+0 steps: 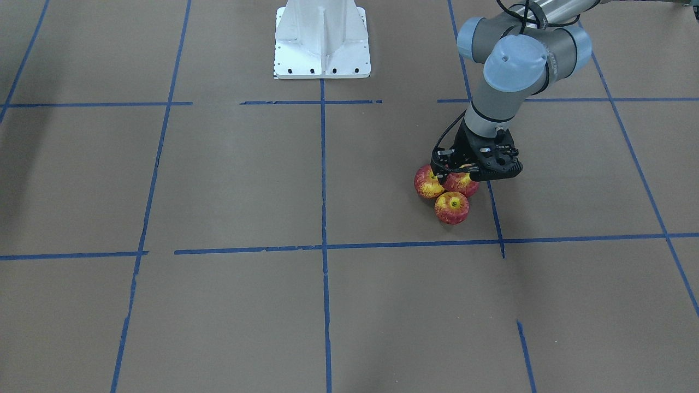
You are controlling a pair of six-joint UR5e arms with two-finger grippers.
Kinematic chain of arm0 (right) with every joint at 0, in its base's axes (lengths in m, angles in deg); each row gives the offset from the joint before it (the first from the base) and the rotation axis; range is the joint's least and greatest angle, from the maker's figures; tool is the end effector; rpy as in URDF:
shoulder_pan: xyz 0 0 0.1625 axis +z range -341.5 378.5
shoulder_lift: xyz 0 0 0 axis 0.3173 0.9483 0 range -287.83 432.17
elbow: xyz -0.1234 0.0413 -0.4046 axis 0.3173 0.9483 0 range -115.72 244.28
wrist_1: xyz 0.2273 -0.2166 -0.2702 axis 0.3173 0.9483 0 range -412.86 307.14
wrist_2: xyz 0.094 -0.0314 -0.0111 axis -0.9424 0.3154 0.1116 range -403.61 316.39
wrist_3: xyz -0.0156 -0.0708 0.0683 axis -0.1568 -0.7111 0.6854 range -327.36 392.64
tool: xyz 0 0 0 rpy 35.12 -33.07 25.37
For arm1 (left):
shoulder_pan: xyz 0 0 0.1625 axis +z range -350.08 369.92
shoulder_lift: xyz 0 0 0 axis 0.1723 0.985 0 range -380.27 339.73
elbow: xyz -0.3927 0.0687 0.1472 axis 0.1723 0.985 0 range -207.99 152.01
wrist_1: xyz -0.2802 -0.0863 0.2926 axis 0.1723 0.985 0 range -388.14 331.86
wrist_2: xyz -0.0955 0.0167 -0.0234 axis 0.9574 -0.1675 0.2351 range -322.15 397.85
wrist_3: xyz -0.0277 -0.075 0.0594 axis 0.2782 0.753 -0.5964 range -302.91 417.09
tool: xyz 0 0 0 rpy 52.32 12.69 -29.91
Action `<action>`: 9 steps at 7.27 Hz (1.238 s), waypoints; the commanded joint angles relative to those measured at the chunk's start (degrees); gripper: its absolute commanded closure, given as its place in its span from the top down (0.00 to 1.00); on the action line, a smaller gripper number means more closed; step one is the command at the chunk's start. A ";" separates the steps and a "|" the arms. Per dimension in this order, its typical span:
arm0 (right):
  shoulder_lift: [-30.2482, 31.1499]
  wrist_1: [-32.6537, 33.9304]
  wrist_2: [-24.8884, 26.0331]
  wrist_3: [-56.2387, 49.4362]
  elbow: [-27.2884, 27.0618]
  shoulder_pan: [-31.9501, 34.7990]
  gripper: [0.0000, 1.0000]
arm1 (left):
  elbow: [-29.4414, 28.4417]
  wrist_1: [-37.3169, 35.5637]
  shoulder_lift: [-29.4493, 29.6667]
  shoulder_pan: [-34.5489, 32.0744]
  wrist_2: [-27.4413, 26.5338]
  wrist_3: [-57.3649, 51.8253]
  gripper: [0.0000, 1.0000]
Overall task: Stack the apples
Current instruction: 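Lower the apple onto the top of the cluster and open the left gripper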
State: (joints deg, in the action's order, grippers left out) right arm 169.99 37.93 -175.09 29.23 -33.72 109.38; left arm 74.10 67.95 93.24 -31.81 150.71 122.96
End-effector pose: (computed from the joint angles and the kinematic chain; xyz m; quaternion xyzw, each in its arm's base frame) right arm 0.0739 -0.4322 0.6580 0.0083 -0.3541 -0.0188 0.9350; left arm 0.4026 -0.4859 0.3261 0.0342 0.3934 -0.0705 0.9160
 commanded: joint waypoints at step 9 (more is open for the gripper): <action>0.00 0.00 0.00 0.07 0.00 0.00 1.00 | 13.10 -0.38 -11.94 -10.89 0.69 -16.06 1.00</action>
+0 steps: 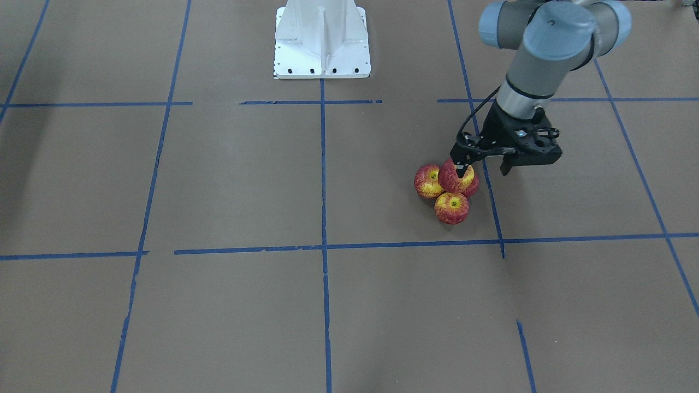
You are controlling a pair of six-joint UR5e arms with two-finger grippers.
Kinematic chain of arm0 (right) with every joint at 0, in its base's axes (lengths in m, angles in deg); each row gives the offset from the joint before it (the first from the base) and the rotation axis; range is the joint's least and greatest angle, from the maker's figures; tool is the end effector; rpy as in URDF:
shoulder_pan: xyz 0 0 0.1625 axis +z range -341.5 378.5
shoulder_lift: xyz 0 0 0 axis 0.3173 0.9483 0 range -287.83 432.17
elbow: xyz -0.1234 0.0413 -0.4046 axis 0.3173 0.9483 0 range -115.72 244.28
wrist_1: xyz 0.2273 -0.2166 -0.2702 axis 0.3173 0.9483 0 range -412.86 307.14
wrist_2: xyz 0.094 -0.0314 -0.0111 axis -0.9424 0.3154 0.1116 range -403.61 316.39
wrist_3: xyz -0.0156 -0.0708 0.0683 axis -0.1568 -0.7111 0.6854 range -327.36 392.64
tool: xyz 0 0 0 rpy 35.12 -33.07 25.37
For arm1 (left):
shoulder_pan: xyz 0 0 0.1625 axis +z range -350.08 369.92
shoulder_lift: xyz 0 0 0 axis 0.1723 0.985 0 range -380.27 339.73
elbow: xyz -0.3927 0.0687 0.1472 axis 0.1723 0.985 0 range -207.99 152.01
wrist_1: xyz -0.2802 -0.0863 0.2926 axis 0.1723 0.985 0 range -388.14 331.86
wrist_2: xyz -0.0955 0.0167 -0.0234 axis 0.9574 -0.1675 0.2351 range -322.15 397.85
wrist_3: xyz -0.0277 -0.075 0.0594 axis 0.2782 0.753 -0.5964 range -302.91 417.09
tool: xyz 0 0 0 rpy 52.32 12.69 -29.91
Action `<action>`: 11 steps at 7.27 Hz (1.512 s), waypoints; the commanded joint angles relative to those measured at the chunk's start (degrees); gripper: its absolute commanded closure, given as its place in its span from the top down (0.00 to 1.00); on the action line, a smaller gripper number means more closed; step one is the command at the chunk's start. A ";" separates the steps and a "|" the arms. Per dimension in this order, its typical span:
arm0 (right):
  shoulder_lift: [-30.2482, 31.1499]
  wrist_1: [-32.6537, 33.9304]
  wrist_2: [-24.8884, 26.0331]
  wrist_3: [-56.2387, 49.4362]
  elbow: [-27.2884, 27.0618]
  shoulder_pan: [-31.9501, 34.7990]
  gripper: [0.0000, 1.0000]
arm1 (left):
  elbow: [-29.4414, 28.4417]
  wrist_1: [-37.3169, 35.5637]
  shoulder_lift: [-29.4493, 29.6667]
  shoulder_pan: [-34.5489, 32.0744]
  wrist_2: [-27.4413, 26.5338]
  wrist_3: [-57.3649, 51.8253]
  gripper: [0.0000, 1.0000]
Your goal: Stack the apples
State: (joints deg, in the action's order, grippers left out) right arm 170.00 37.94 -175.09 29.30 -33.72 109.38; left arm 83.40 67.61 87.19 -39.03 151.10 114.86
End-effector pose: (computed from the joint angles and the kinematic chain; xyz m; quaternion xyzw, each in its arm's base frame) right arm 0.0739 -0.4321 0.6581 0.0079 -0.3541 -0.0181 0.9350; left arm 0.3022 -0.4902 0.3170 0.1003 0.4035 -0.0562 0.9077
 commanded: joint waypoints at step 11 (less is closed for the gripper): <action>0.00 0.00 0.00 0.00 0.00 0.00 1.00 | -14.44 -3.01 -26.51 -39.47 23.97 -70.25 1.00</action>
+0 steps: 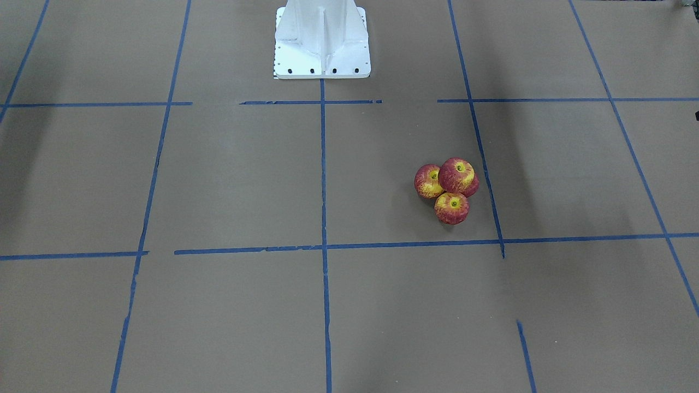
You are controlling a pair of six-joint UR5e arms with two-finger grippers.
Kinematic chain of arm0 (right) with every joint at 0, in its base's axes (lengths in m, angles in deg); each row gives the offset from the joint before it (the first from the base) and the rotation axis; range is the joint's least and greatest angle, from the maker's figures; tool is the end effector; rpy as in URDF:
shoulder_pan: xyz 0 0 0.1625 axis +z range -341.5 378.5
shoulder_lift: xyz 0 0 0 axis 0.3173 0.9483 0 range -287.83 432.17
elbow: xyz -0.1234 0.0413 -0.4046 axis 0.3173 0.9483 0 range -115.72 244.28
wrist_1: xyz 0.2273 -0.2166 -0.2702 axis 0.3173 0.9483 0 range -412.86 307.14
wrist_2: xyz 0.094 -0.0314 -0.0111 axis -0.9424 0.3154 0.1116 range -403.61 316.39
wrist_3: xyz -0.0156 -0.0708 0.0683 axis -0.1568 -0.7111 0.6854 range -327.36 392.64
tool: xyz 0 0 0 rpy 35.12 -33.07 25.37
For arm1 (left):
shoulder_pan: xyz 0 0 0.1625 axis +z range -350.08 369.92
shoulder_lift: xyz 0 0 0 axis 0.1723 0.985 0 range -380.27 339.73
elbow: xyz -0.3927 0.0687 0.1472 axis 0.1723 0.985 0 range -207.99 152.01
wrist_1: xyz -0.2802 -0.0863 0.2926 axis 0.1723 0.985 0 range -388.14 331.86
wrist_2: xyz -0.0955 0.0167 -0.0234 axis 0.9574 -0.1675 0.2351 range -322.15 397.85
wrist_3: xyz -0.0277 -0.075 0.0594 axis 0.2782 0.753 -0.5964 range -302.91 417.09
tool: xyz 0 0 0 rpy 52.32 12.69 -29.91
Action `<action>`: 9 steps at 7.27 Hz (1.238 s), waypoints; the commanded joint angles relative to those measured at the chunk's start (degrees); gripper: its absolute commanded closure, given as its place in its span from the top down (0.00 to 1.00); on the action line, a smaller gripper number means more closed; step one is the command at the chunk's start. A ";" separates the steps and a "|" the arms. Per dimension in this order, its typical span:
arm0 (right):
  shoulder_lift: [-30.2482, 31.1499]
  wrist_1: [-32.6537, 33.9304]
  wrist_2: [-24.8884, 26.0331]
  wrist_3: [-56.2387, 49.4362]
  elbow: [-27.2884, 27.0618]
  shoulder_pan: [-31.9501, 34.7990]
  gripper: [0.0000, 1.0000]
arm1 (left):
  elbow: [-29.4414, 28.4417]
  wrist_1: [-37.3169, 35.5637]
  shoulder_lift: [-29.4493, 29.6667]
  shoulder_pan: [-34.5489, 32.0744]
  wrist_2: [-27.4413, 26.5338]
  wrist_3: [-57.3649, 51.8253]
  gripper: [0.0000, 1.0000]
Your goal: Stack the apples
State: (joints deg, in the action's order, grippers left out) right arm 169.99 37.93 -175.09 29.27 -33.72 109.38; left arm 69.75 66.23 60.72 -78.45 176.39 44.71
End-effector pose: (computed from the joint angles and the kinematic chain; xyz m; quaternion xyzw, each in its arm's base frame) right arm 0.0739 -0.4322 0.6580 0.0082 -0.3541 -0.0184 0.9350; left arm -0.0464 -0.4301 0.6514 0.0631 0.4068 0.1221 0.9031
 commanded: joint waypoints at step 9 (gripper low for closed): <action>0.00 0.00 0.00 0.03 0.00 0.00 1.00 | -0.98 -3.14 1.37 0.31 -3.89 -0.54 1.00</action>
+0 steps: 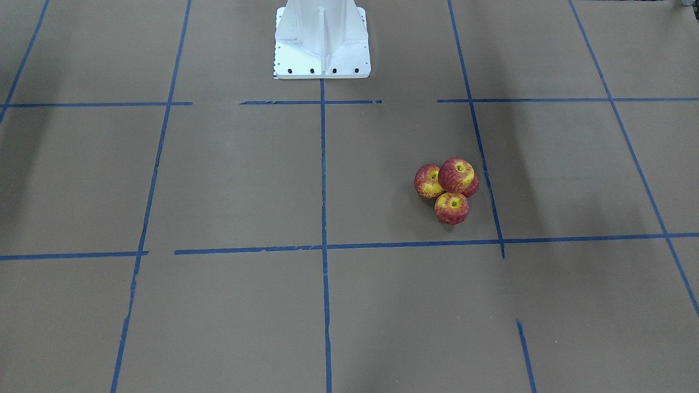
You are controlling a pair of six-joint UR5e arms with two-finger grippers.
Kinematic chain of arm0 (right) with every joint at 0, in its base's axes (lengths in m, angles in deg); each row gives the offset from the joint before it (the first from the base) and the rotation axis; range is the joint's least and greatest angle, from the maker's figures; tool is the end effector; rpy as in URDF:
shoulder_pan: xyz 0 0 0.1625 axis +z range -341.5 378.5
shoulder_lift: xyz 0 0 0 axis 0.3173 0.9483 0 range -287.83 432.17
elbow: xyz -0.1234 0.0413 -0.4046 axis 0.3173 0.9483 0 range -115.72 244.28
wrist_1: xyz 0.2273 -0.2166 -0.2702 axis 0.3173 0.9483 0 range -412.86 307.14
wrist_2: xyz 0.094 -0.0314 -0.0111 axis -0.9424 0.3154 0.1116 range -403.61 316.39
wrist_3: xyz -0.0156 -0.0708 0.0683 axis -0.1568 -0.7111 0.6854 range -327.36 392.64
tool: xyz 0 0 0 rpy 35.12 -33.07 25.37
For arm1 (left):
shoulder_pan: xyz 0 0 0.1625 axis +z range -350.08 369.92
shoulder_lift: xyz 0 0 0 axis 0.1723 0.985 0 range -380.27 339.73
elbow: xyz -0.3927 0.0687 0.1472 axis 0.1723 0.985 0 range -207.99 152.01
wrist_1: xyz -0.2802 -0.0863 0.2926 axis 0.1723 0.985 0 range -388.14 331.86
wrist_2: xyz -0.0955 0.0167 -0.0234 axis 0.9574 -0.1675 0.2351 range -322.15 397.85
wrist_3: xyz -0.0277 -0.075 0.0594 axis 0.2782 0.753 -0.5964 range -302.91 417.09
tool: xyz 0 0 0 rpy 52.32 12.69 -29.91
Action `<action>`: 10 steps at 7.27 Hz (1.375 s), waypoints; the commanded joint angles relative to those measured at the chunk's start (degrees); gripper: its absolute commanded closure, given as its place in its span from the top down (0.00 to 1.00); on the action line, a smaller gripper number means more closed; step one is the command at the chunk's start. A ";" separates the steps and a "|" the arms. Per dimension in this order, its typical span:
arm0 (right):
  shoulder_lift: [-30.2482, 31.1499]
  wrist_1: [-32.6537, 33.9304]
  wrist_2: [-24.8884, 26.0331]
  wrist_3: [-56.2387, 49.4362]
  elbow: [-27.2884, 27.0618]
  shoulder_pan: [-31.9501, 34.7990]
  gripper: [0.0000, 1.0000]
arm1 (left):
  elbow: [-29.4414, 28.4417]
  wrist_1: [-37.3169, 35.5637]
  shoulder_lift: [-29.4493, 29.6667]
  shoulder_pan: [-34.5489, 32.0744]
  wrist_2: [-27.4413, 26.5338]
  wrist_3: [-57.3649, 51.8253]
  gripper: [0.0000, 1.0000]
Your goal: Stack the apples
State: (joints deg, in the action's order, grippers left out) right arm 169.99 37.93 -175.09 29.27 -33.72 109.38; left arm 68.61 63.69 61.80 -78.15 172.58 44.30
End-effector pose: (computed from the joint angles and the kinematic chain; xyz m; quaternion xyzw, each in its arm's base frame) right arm 0.0739 -0.4322 0.6580 0.0082 -0.3541 -0.0184 0.9350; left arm -0.0486 -0.4356 0.6624 0.0401 0.3784 0.1201 0.9169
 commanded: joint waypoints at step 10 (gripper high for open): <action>0.00 0.00 0.00 0.04 0.00 0.00 1.00 | 0.69 0.19 1.08 0.00 4.05 9.88 1.00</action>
State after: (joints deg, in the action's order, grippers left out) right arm 170.00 37.93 -175.13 29.23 -33.72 109.38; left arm 69.28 64.03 62.64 -78.11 176.60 54.24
